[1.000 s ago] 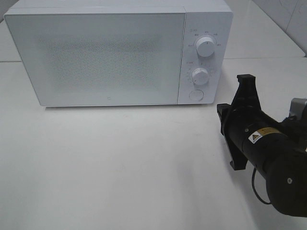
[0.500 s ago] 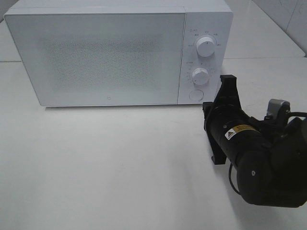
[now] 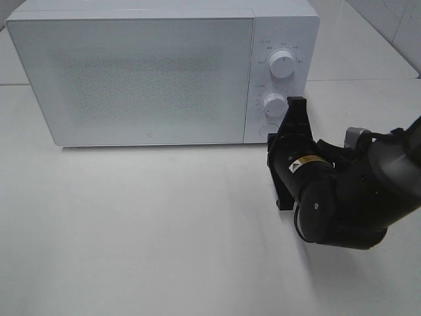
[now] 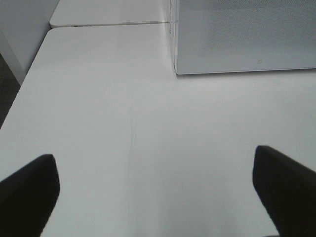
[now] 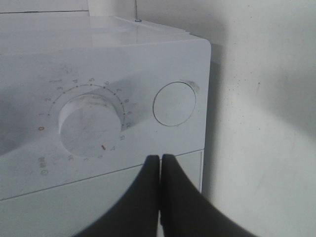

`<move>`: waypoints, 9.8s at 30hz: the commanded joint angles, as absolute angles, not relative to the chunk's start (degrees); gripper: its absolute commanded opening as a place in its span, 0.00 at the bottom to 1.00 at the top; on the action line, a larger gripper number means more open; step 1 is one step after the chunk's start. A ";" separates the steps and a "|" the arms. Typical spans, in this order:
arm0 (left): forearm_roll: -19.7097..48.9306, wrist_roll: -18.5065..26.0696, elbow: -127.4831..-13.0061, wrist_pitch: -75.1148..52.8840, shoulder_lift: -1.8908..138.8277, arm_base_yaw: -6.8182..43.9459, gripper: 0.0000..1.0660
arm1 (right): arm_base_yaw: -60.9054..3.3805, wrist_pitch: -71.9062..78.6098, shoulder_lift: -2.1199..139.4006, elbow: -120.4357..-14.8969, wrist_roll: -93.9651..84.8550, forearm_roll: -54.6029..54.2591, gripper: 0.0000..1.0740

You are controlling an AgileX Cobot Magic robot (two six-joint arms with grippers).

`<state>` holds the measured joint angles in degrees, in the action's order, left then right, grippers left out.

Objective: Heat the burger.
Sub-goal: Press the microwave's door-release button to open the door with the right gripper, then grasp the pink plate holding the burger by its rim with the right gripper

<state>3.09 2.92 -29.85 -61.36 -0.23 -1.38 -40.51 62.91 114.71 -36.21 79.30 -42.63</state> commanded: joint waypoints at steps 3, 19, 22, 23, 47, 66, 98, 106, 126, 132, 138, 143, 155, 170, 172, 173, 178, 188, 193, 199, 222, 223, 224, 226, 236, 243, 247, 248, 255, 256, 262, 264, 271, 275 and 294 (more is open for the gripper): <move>3.09 2.86 -29.62 -61.19 -1.26 -1.43 0.94 | -38.33 61.54 116.83 -39.42 79.30 -40.74 0.00; 3.09 2.86 -29.62 -61.19 -1.26 -1.43 0.94 | -35.29 58.38 121.30 -45.38 79.13 -40.28 0.00; 3.09 2.86 -29.62 -61.19 -1.26 -1.43 0.94 | -35.29 58.33 122.27 -46.35 79.13 -40.28 0.00; 3.09 2.86 -29.62 -61.19 -1.26 -1.43 0.94 | -35.29 58.33 122.27 -46.35 79.13 -40.28 0.00; 3.09 2.86 -29.62 -61.19 -1.26 -1.43 0.94 | -31.80 57.35 123.42 -51.80 75.92 -41.02 0.00; 3.09 2.86 -29.62 -61.19 -1.26 -1.43 0.94 | -31.34 67.44 128.11 -61.13 75.69 -39.76 0.00; 3.09 2.86 -29.62 -61.19 -1.26 -1.43 0.94 | -31.51 50.88 119.63 -51.74 71.45 -40.79 0.00; 3.09 2.86 -29.62 -61.19 -1.26 -1.43 0.94 | -31.51 40.05 114.48 -46.81 65.20 -40.91 0.00; 3.09 2.86 -29.62 -61.19 -1.26 -1.43 0.94 | -31.34 10.49 96.37 -42.97 18.22 -39.82 0.00; 3.09 2.86 -29.62 -61.19 -1.26 -1.43 0.94 | -31.34 2.12 93.79 -43.20 9.85 -36.21 0.00; 3.09 2.86 -29.62 -61.19 -1.26 -1.43 0.94 | -31.34 -8.94 91.67 -45.61 1.15 -31.57 0.00; 3.09 2.86 -29.62 -61.19 -1.26 -1.43 0.94 | -31.34 -19.08 91.27 -48.99 -3.44 -25.73 0.00; 3.09 2.86 -29.62 -61.19 -1.26 -1.43 0.94 | -31.34 -41.42 91.27 -57.07 -18.45 -9.17 0.02; 3.09 2.86 -29.62 -61.19 -1.26 -1.43 0.94 | -31.34 -48.99 91.27 -62.51 -62.80 -1.49 0.06; 3.09 2.86 -29.62 -61.19 -1.26 -1.43 0.94 | -31.34 -48.99 91.27 -62.74 -66.18 -1.03 0.06; 3.09 2.86 -29.62 -61.19 -1.26 -1.43 0.94 | -31.34 -48.82 91.27 -63.20 -71.91 -0.46 0.06; 3.09 2.86 -29.62 -61.19 -1.26 -1.43 0.94 | -31.34 -47.50 91.27 -63.83 -82.56 0.00 0.09; 3.09 2.86 -29.62 -61.19 -1.26 -1.43 0.94 | -31.46 -39.65 91.27 -63.83 -84.45 2.52 0.37; 3.09 2.86 -29.62 -61.19 -1.26 -1.43 0.94 | -31.46 -36.15 91.27 -63.83 -80.33 2.29 0.67; 3.09 2.86 -29.62 -61.19 -1.26 -1.43 0.94 | -31.46 -32.60 91.27 -63.83 -75.86 2.29 0.95; 3.09 2.86 -29.62 -61.19 -1.26 -1.43 0.94 | -36.21 -26.24 101.18 -71.91 -70.93 6.30 0.91; 3.09 2.86 -29.62 -61.19 -1.26 -1.43 0.94 | -36.21 -26.07 101.81 -72.59 -70.30 6.59 0.91; 3.09 2.86 -29.62 -61.19 -1.26 -1.43 0.94 | -36.90 -25.61 103.30 -74.08 -68.58 7.28 0.90; 3.09 2.86 -29.62 -61.19 -1.26 -1.43 0.94 | -37.13 -25.44 104.56 -75.40 -67.15 7.28 0.90; 3.09 2.86 -29.62 -61.19 -1.26 -1.43 0.94 | -38.73 -25.38 110.98 -81.76 -64.34 7.96 0.89; 3.09 2.86 -29.62 -61.19 -1.26 -1.43 0.94 | -38.85 -25.44 115.97 -87.55 -59.30 9.00 0.88; 3.09 2.86 -29.62 -61.19 -1.26 -1.43 0.94 | -38.85 -26.07 119.52 -91.04 -56.78 10.08 0.87; 3.09 2.86 -29.62 -61.19 -1.26 -1.43 0.94 | -38.85 -26.07 119.52 -91.04 -56.78 10.08 0.87; 3.09 2.86 -29.62 -61.19 -1.26 -1.43 0.94 | -38.85 -26.64 124.39 -96.03 -56.61 10.08 0.86; 3.09 2.86 -29.62 -61.19 -1.26 -1.43 0.94 | -38.85 -26.64 124.39 -96.03 -56.61 10.08 0.86; 3.09 2.86 -29.62 -61.19 -1.26 -1.43 0.94 | -38.85 -29.28 128.29 -101.07 -56.61 10.08 0.85; 3.09 2.86 -29.62 -61.19 -1.26 -1.43 0.94 | -38.85 -30.14 129.49 -102.73 -56.67 10.08 0.85; 3.09 2.86 -29.62 -61.19 -1.26 -1.43 0.94 | -38.45 -31.63 133.21 -108.29 -56.67 10.03 0.84; 3.09 2.86 -29.62 -61.19 -1.26 -1.43 0.94 | -38.04 -31.68 134.24 -109.89 -56.72 9.63 0.83; 3.09 2.86 -29.62 -61.19 -1.26 -1.43 0.94 | -37.36 -34.09 138.43 -115.62 -61.13 8.54 0.36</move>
